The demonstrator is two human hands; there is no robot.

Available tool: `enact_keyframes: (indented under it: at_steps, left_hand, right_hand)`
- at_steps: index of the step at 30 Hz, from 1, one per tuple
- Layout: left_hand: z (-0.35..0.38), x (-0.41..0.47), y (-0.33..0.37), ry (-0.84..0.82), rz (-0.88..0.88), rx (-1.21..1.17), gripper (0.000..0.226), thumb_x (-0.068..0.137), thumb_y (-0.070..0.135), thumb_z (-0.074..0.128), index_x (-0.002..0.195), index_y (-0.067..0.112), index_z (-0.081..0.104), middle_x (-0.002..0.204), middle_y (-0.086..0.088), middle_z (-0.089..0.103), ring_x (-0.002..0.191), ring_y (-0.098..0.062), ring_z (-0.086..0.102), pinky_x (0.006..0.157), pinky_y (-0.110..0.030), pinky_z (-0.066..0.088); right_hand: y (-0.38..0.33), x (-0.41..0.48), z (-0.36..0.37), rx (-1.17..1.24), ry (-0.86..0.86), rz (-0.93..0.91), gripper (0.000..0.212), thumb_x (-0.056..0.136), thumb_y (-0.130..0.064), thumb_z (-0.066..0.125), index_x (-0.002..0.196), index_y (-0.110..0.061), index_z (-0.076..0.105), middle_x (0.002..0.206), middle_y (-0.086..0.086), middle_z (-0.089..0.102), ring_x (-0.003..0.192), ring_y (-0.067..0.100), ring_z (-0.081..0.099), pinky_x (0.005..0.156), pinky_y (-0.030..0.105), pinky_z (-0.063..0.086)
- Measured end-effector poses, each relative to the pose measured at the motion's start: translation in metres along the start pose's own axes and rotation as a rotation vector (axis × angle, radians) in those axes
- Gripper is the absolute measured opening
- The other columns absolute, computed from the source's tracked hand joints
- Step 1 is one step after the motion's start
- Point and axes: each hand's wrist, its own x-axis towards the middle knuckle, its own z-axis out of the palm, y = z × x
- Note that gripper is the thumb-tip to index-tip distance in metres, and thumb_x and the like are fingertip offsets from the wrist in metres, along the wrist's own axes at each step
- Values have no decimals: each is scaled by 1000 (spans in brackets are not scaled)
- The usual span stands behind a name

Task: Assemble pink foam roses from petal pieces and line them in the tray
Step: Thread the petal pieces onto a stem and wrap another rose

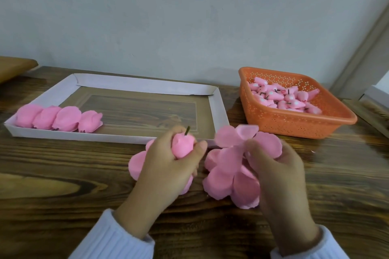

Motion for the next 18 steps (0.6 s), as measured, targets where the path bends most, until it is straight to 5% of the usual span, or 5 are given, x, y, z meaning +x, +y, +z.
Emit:
enact_keyframes:
  at_steps: [4,7,10,14,18]
  left_hand:
    - [3,-6,4,-464,-12,-31,10,79,30,68,72,37,63,48,16,58,43,2,53,49,-12,43]
    - [6,-9,10,-506,-48,12,20,78,28,70,74,47,66,66,33,64,64,15,61,60,-5,48]
    - [1,-11,14,-488,-77,14,71,86,12,66,51,72,51,48,46,47,52,28,48,50,4,37]
    - [4,-7,12,-441,-46,64,25,68,30,62,54,50,61,37,16,51,34,1,47,46,-16,38]
    - [3,-8,15,-488,-85,-35,21,65,33,62,61,54,63,53,32,58,51,15,55,49,-1,41]
  right_hand:
    - [-3,-14,8,-183,-25,-520,25,76,-9,75,80,-27,58,82,-22,67,78,-3,66,65,7,47]
    - [-1,-21,12,-141,-200,-591,32,70,-2,68,90,-25,58,89,-23,70,83,-4,68,67,7,49]
    - [-2,-23,13,-98,-295,-600,27,73,-7,68,93,-21,58,90,-23,71,84,-1,69,67,11,51]
    - [-4,-26,14,-89,-311,-648,19,75,-15,61,93,-20,59,89,-27,69,83,-3,68,68,8,48]
    - [-2,-25,12,-34,-286,-633,28,70,-9,66,94,-22,61,90,-26,69,82,-3,68,59,6,49]
